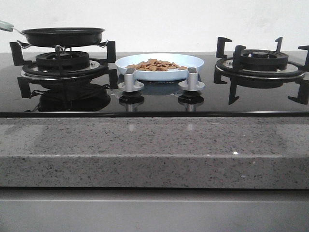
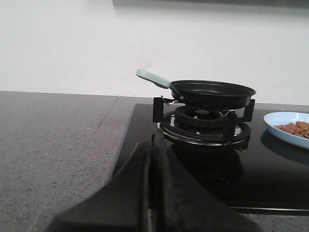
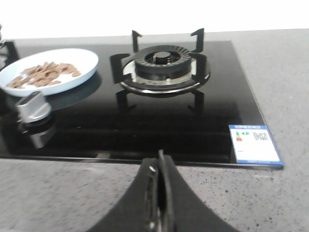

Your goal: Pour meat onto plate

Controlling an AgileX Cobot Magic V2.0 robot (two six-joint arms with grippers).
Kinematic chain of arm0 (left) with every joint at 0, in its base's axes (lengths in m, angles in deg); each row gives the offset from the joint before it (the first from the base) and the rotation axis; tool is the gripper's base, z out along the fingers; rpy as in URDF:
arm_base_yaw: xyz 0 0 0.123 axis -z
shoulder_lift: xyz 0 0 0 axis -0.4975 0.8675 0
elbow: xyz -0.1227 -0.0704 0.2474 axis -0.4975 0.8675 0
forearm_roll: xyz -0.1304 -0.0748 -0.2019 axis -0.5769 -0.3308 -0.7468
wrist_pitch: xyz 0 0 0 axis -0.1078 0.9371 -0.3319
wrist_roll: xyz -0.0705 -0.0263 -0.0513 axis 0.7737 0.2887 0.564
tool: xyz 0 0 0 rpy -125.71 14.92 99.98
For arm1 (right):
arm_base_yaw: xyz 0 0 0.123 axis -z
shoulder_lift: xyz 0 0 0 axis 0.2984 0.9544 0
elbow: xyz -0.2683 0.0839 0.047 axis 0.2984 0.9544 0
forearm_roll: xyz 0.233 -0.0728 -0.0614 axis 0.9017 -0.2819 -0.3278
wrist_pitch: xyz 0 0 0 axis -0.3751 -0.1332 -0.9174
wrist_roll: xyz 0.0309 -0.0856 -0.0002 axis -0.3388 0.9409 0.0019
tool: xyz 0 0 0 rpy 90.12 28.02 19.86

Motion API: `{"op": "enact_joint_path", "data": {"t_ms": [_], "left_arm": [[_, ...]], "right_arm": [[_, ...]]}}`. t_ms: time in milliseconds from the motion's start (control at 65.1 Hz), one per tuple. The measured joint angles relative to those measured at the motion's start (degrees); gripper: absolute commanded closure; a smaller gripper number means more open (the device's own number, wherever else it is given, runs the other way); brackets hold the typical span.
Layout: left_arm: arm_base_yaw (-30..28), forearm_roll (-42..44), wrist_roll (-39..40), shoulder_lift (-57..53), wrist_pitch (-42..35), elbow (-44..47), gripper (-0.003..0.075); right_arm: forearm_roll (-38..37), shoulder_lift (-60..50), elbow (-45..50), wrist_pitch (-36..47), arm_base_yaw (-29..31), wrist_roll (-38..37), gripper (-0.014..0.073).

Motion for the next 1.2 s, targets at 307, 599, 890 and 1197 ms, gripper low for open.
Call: {"op": "enact_joint_path", "data": {"t_ms": [307, 599, 890, 1197], "left_arm": [[0.0, 0.0, 0.0, 0.0, -0.04, 0.0, 0.0741], [0.0, 0.0, 0.0, 0.0, -0.04, 0.0, 0.0741], [0.0, 0.0, 0.0, 0.0, -0.04, 0.0, 0.0741], [0.0, 0.0, 0.0, 0.0, -0.04, 0.0, 0.0741]], "right_arm": [[1.09, -3.67, 10.82, 14.26, 1.03, 0.0, 0.0663], [0.68, -3.77, 10.82, 15.18, 1.03, 0.0, 0.0663], [-1.06, -3.77, 10.82, 15.18, 1.11, 0.11, 0.0663], [-1.11, -3.77, 10.82, 15.2, 3.19, 0.19, 0.0663]]}}
